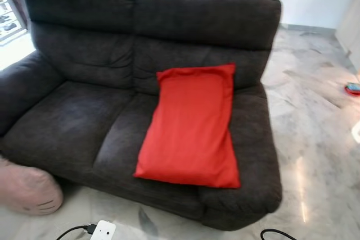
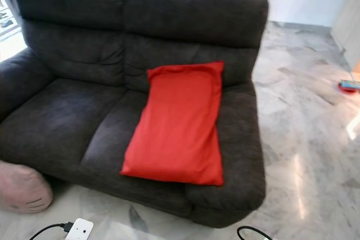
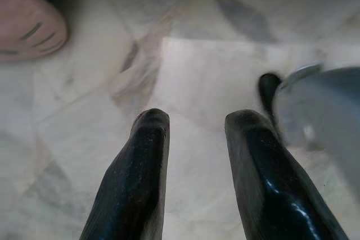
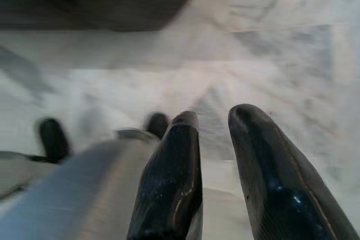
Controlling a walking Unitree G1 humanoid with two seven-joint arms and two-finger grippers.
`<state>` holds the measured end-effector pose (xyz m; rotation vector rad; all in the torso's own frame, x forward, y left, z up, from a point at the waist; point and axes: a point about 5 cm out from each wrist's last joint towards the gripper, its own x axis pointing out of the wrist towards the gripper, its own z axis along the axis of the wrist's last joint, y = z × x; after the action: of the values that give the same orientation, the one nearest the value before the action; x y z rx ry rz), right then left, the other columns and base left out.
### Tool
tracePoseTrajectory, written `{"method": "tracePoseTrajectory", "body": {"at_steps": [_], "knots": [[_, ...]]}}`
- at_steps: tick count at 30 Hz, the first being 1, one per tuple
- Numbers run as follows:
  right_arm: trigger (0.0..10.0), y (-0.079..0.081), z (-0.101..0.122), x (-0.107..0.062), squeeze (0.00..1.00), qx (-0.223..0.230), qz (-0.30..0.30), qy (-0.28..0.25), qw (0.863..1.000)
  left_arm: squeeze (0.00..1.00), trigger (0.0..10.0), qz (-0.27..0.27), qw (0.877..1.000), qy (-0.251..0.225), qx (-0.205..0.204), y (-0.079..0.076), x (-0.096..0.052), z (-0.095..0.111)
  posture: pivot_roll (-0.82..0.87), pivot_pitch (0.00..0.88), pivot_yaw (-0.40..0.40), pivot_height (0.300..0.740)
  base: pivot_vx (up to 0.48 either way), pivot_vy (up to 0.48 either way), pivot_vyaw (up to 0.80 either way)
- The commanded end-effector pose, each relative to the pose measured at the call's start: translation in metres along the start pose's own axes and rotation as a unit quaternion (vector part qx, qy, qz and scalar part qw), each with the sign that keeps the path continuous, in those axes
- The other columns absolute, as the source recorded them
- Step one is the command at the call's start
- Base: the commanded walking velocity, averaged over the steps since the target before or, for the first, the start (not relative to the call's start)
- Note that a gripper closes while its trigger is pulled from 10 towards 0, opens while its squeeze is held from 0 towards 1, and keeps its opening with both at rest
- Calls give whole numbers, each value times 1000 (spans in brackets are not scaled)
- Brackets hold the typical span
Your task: Move the pillow to the sofa from floor
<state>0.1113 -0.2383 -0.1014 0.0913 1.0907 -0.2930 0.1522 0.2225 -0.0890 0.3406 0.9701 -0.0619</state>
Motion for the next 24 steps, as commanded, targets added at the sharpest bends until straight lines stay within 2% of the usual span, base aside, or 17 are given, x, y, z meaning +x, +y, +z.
{"method": "tracePoseTrajectory", "body": {"at_steps": [1, 24], "knots": [[10000, -6, -7, -2, 0, 1, -9, 12, 1000, 0, 10000, -1, 1000, 1, 0, 0, 0, 0, -54, 17, 0, 740, 0, 420, 0], [10000, -4, -3, -1, 0, 1, -7, 8, 1000, 0, 10000, -2, 1000, -9, -7, -4, 2, 9, -47, 66, -14, 740, 0, 412, 0]]}}
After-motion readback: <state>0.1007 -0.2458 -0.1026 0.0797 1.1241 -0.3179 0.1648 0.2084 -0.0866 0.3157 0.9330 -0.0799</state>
